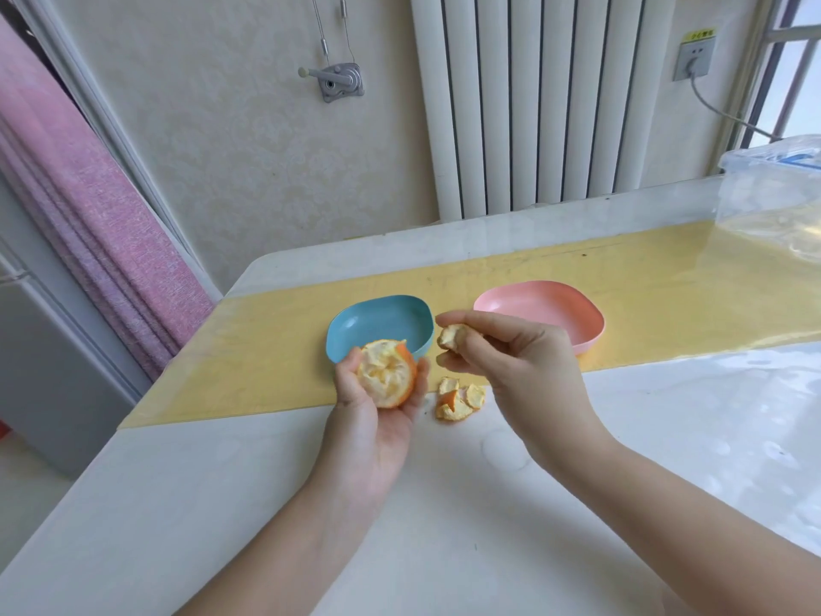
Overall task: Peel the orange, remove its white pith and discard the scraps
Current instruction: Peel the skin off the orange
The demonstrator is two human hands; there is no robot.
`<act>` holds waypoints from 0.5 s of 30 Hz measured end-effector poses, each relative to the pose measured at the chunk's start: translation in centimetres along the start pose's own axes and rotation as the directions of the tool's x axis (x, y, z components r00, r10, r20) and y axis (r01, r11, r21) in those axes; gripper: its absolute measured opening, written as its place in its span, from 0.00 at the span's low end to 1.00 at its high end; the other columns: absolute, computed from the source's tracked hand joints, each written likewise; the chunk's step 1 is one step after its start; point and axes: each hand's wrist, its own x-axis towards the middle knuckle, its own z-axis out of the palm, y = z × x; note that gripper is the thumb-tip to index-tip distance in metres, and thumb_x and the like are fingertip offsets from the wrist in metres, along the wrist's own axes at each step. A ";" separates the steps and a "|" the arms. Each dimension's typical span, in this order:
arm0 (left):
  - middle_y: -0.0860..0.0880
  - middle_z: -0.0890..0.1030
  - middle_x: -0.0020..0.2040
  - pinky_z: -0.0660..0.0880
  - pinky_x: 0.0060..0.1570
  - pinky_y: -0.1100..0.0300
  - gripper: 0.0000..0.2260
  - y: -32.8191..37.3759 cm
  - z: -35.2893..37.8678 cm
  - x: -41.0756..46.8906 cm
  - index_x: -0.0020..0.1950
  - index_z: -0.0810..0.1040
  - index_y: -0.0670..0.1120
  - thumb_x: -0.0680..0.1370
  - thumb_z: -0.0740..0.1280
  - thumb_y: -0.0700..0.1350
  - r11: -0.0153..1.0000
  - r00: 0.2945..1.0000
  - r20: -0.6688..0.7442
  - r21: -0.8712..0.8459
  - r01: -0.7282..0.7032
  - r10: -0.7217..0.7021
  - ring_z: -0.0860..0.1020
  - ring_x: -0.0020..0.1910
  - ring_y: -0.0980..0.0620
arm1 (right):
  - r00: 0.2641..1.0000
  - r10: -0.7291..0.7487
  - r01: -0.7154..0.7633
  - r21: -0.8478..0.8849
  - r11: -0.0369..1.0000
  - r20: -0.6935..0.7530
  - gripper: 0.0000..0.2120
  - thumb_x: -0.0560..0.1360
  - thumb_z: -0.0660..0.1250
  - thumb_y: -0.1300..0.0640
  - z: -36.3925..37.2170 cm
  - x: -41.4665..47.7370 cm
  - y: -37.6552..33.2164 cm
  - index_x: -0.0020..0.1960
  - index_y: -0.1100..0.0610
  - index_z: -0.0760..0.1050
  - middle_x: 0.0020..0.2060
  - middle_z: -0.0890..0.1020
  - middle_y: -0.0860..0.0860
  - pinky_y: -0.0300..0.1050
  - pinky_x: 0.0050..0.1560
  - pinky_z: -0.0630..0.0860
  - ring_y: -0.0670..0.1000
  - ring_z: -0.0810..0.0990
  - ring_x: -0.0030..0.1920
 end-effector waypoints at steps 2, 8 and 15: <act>0.43 0.81 0.44 0.80 0.34 0.61 0.14 0.9 -0.5 0.6 0.52 0.75 0.40 0.79 0.60 0.52 1.000 0.999 -0.044 -0.018 0.008 -0.009 0.81 0.42 0.45 | 0.998 -0.039 0.047 -0.137 0.989 0.056 0.13 0.77 0.64 0.65 -0.8 0.6 0.1 0.48 0.50 0.82 0.35 0.84 0.49 0.47 0.49 0.81 0.48 0.85 0.39; 0.41 0.81 0.48 0.79 0.35 0.59 0.13 1.0 -0.9 1.2 0.56 0.76 0.44 0.80 0.58 0.49 0.992 0.998 0.003 0.108 0.066 -0.066 0.81 0.44 0.43 | 0.921 -0.092 0.337 -0.657 0.674 0.378 0.16 0.76 0.64 0.64 -1.8 1.4 2.0 0.59 0.50 0.79 0.51 0.78 0.43 0.29 0.48 0.68 0.41 0.75 0.47; 0.39 0.79 0.48 0.77 0.48 0.49 0.12 1.1 -0.9 0.9 0.54 0.76 0.42 0.77 0.56 0.44 0.988 0.985 0.136 0.124 0.092 -0.109 0.80 0.46 0.41 | 0.873 -0.341 0.487 -0.611 0.624 0.348 0.13 0.72 0.67 0.71 -2.2 1.8 1.7 0.47 0.55 0.81 0.38 0.82 0.46 0.33 0.43 0.74 0.43 0.78 0.42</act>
